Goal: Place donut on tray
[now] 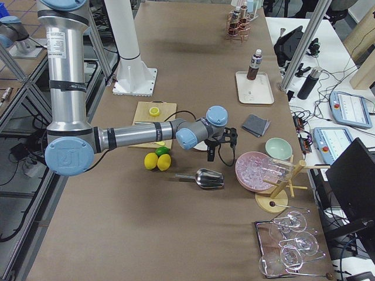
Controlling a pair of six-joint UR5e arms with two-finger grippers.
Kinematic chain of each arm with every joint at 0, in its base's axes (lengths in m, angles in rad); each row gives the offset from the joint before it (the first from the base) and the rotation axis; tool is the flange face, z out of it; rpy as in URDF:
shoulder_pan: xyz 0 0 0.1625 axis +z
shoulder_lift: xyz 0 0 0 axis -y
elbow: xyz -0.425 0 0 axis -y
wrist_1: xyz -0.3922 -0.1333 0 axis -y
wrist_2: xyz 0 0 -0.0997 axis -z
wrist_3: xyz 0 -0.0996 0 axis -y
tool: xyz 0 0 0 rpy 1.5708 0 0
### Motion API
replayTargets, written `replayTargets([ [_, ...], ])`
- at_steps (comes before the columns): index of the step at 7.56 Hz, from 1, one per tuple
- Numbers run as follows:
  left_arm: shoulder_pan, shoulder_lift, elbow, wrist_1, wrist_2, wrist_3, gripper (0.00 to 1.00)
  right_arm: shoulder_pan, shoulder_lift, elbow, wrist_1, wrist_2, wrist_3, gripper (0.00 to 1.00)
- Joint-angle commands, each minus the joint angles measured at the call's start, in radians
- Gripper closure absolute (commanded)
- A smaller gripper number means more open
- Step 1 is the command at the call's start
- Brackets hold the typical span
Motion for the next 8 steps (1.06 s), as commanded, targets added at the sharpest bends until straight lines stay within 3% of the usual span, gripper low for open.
replayTargets([
  [1,0.0,0.0,0.007,0.001,0.002,0.0,0.02,-0.065,0.004,-0.019,0.059,-0.029,0.046,0.0],
  [4,0.0,0.002,0.012,0.001,0.003,0.0,0.02,-0.143,0.012,-0.101,0.265,-0.075,0.221,0.0],
  [7,0.0,0.003,0.012,0.003,0.003,0.0,0.02,-0.159,0.015,-0.116,0.276,-0.089,0.224,0.0],
  [8,0.0,0.003,0.012,0.003,0.003,0.0,0.02,-0.159,0.012,-0.113,0.278,-0.089,0.226,0.3],
])
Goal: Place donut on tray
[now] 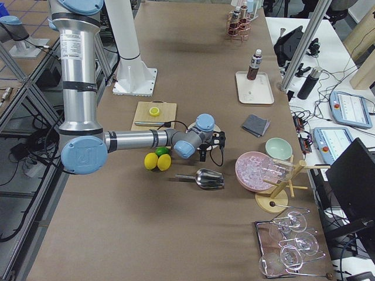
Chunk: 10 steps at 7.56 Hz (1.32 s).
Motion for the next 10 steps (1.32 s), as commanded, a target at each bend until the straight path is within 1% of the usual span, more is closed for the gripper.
replayTargets([
  [1,0.0,0.005,-0.001,-0.001,0.0,0.0,0.02,-0.004,0.002,0.005,0.005,-0.005,0.004,0.77],
  [2,0.0,0.005,-0.003,-0.001,0.0,0.0,0.02,-0.006,0.003,0.004,0.005,-0.005,0.002,1.0],
  [5,0.0,0.005,-0.003,-0.001,0.0,0.0,0.02,-0.004,0.021,0.008,0.003,0.012,0.008,1.0],
  [7,0.0,0.004,-0.003,-0.001,0.0,0.0,0.02,0.021,0.096,0.007,0.003,0.114,0.121,1.0],
  [8,0.0,0.004,-0.003,-0.001,0.0,0.0,0.02,0.04,0.118,0.007,0.003,0.159,0.127,1.0],
  [10,0.0,0.005,-0.005,-0.001,0.0,0.0,0.02,0.074,0.153,0.007,0.002,0.203,0.128,1.0],
])
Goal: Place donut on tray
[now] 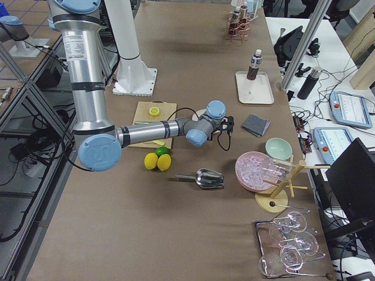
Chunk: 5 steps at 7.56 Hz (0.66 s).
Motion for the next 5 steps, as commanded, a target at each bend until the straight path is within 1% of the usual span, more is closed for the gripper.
replayTargets([
  [1,0.0,0.001,-0.001,0.0,0.0,0.0,0.02,0.028,0.065,-0.003,-0.003,0.046,0.009,1.0],
  [2,0.0,0.001,-0.001,0.002,0.0,0.0,0.02,0.03,0.082,-0.005,-0.003,0.046,0.019,1.0],
  [3,0.0,0.001,0.002,0.002,0.0,0.0,0.02,0.034,0.121,-0.011,-0.006,0.044,0.053,1.0],
  [4,0.0,0.001,-0.001,0.002,0.0,-0.002,0.02,0.034,0.19,-0.052,-0.006,0.04,0.096,1.0],
  [5,-0.002,0.001,-0.004,0.002,-0.002,-0.002,0.02,0.034,0.267,-0.127,-0.008,0.033,0.113,1.0],
])
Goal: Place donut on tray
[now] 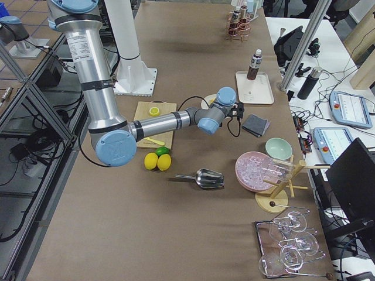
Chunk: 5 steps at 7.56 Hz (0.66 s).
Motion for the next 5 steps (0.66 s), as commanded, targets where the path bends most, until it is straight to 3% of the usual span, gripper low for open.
replayTargets([
  [1,-0.002,0.0,-0.004,0.0,-0.001,-0.001,0.02,-0.002,0.211,-0.189,-0.005,-0.019,0.046,1.0],
  [5,-0.012,0.0,-0.011,0.0,-0.003,-0.001,0.02,-0.055,0.492,-0.444,-0.026,-0.172,0.172,1.0],
])
